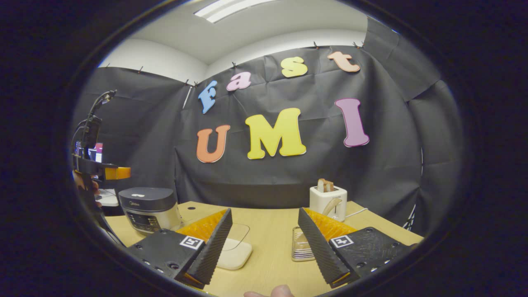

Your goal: Close the left gripper, press the button to open the rice cooker; take a wooden spoon from the chopstick holder with the right hand, scoop a spoonful of rice and pour it into the rice cooker, then put the wooden spoon back into the chopstick holder.

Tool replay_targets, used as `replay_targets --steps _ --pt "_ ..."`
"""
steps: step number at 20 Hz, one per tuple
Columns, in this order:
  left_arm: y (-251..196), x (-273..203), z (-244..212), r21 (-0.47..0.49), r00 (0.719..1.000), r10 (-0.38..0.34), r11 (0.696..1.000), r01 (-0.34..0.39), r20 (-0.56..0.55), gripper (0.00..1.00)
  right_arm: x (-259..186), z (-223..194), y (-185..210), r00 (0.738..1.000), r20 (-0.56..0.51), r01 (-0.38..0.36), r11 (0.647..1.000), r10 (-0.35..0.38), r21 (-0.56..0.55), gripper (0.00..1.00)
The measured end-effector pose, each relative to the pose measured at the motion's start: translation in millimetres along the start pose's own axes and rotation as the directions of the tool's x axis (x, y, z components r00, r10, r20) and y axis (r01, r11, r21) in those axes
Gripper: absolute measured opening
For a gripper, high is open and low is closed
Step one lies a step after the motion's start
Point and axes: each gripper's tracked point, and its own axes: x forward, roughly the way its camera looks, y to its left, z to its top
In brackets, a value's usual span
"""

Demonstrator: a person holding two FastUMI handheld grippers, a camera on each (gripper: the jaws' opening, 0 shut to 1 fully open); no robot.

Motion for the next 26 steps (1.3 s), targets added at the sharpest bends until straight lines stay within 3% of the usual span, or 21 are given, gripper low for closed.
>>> replay_targets --steps 3,6,8,9,14,16,18,22,24,26 --pt "14.8 29.9 1.4 0.001 0.994 0.03 1.0 -0.03 -0.107 0.78 3.1 2.6 -13.5 1.0 0.006 0.002 1.0 -0.002 0.025 0.95" --pt "9.3 48.0 -6.6 -0.001 0.971 0.009 1.0 -0.01 -0.238 0.57 4.6 0.7 -27.5 1.0 0.013 0.024 1.0 -0.025 0.019 0.91" --pt "3.9 51.2 -9.5 -0.012 0.953 -0.014 1.0 0.01 -0.304 0.48 4.0 -1.3 -33.4 0.999 0.016 0.033 0.999 -0.034 0.026 0.95" --pt "1.3 52.6 -10.1 -0.018 0.945 -0.018 1.0 0.012 -0.327 0.49 3.6 -1.9 -36.0 0.999 0.017 0.038 0.999 -0.038 0.03 0.95" --pt "-2.5 61.9 -36.0 -0.058 0.889 -0.012 0.998 -0.017 -0.458 0.21 5.1 -6.0 -48.7 0.999 0.011 0.041 0.998 -0.041 0.041 0.95" --pt "-0.6 65.4 -48.4 -0.076 0.868 -0.006 0.996 -0.037 -0.496 0.12 3.5 -6.4 -57.0 0.998 0.016 0.058 0.997 -0.059 0.045 0.91" --pt "-3.0 67.3 -56.2 -0.088 0.855 -0.009 0.995 -0.042 -0.519 0.06 4.5 -7.9 -62.9 0.997 0.012 0.07 0.996 -0.07 0.054 0.95" --pt "-6.6 64.4 -74.4 -0.088 0.834 -0.015 0.995 -0.04 -0.552 0.05 7.8 -13.4 -69.7 0.997 -0.003 0.083 0.994 -0.083 0.072 0.95" --pt "-6.0 70.1 -78.0 -0.08 0.842 -0.005 0.996 -0.046 -0.539 0.04 9.9 -15.6 -69.8 0.997 -0.006 0.083 0.994 -0.083 0.074 0.91" --pt "-8.1 67.7 -79.5 -0.114 0.852 0.016 0.99 -0.088 -0.524 0.04 13.4 -20.4 -70.8 0.996 -0.014 0.084 0.993 -0.083 0.08 0.95"
